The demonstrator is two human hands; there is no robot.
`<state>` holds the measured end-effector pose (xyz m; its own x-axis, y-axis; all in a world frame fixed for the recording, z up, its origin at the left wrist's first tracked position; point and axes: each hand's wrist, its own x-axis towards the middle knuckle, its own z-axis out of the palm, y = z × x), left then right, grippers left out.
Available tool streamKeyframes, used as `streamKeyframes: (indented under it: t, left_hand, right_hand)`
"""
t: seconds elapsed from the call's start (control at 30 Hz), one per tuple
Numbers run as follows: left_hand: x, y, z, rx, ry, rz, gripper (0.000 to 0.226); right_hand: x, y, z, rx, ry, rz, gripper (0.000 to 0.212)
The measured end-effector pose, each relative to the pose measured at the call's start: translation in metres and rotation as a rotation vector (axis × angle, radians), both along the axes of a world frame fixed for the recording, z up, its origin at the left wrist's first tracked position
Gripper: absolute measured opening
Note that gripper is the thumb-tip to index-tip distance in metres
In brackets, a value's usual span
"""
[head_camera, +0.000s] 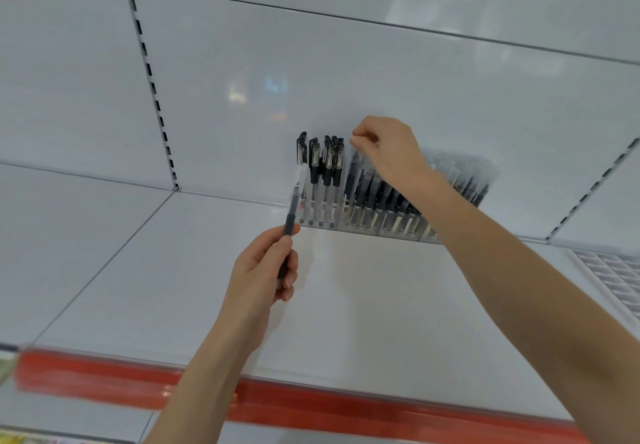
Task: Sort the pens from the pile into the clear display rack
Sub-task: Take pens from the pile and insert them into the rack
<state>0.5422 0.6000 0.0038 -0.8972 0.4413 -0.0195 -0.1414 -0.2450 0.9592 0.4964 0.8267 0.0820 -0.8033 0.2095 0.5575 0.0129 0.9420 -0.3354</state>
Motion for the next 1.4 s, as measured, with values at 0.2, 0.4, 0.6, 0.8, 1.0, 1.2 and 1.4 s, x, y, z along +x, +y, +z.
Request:
streamKeyframes:
  t: [0.2, 0.4, 0.6, 0.8, 1.0, 1.2, 1.4]
  left_hand:
    - [0.000, 0.001, 0.000, -0.003, 0.013, -0.012, 0.023]
    - [-0.001, 0.000, -0.002, -0.010, 0.006, -0.006, 0.023]
    - [0.000, 0.000, -0.003, -0.004, 0.006, -0.001, 0.022]
    - [0.000, 0.000, -0.004, -0.003, 0.014, 0.003, 0.021]
    - [-0.001, -0.003, -0.005, -0.006, 0.017, 0.008, 0.021]
    - [0.000, 0.001, -0.002, -0.004, 0.049, -0.013, 0.021]
    - [0.001, 0.017, 0.003, -0.038, 0.152, -0.067, 0.021]
  right_hand:
    - [-0.002, 0.002, 0.009, -0.064, -0.062, -0.007, 0.015]
    - [-0.004, 0.003, 0.017, 0.032, -0.154, -0.055, 0.020]
    - [-0.003, -0.001, 0.018, 0.044, -0.174, -0.008, 0.017]
    - [-0.003, -0.007, 0.023, 0.170, -0.269, -0.013, 0.017]
    - [0.001, -0.002, 0.012, 0.143, -0.237, 0.004, 0.017]
    - [0.024, -0.011, 0.017, -0.149, 0.053, -0.001, 0.022]
    - [0.068, -0.046, 0.002, -0.765, -0.093, 0.233, 0.010]
